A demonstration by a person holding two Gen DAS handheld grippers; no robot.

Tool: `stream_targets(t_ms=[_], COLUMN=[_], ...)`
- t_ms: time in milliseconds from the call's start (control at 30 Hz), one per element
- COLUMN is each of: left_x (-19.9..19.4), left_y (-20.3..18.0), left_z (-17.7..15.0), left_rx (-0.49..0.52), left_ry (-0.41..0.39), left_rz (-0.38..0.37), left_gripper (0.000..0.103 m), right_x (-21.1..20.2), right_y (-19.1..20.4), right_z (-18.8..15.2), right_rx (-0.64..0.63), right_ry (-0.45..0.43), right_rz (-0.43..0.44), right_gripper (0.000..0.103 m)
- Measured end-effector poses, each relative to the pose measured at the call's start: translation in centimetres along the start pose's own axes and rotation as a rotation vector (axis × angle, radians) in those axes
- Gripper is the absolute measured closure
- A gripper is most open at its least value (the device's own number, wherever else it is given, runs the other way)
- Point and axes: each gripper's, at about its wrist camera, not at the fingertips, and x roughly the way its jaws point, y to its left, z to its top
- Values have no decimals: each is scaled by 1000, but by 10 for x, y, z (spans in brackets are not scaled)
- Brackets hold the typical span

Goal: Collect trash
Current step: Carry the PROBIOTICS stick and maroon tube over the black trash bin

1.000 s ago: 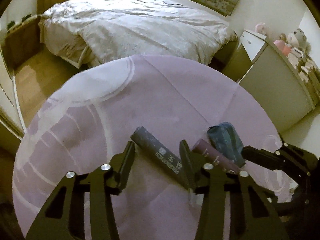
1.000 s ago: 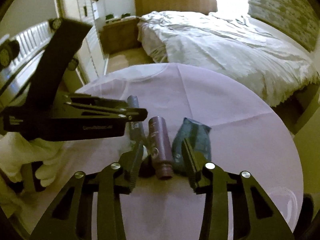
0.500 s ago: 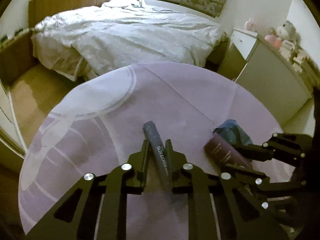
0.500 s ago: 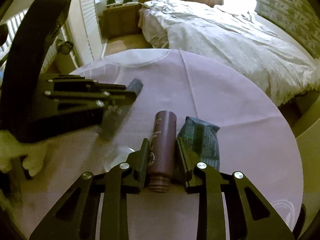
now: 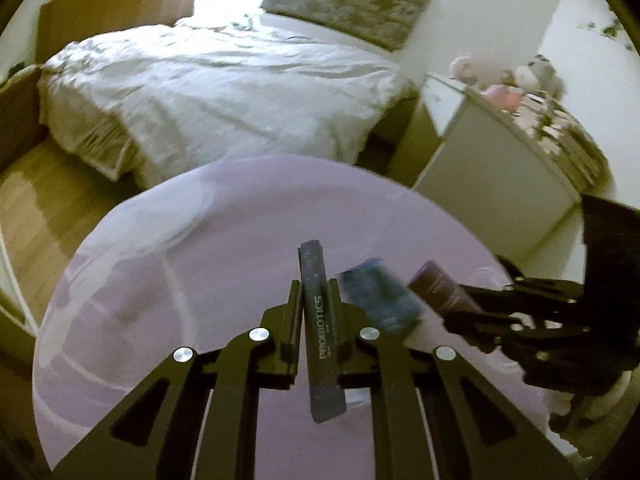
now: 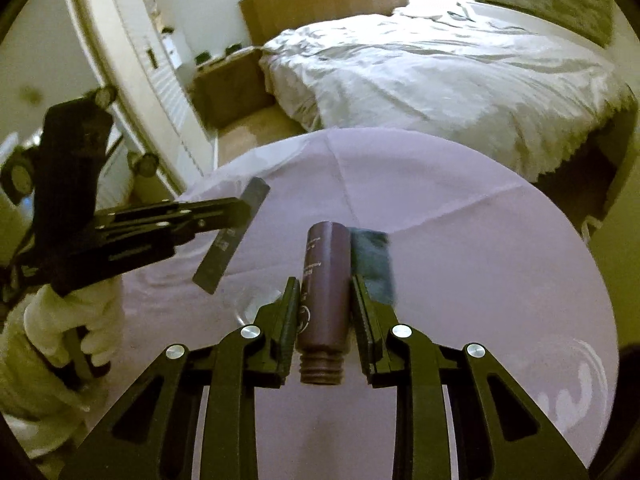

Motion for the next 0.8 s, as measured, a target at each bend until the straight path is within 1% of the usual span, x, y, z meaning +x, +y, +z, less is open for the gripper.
stream_targets(t_ms=[67, 200, 367, 567, 700, 800], left_x=[-2, -5, 3, 24, 35, 48], left_y=[-18, -66, -120, -178, -211, -229], left_z=[3, 9, 15, 16, 12, 9], left_rx=[29, 101, 195, 290, 330, 348], left_ry=[-12, -32, -39, -25, -11, 11], left_rz=[-14, -67, -127, -200, -247, -274], left_gripper=[90, 90, 90, 90, 90, 90], right_x=[-14, -41, -77, -117, -137, -147], right_y=[-9, -30, -68, -114, -139, -157], right_z=[-6, -21, -42, -68, -86, -98], right_rx=[17, 47, 112, 199, 247, 280], right_ry=[-8, -23, -41, -70, -80, -84], right_rz=[-18, -60, -119, -206, -249, -276], right_gripper=[76, 76, 76, 76, 76, 76])
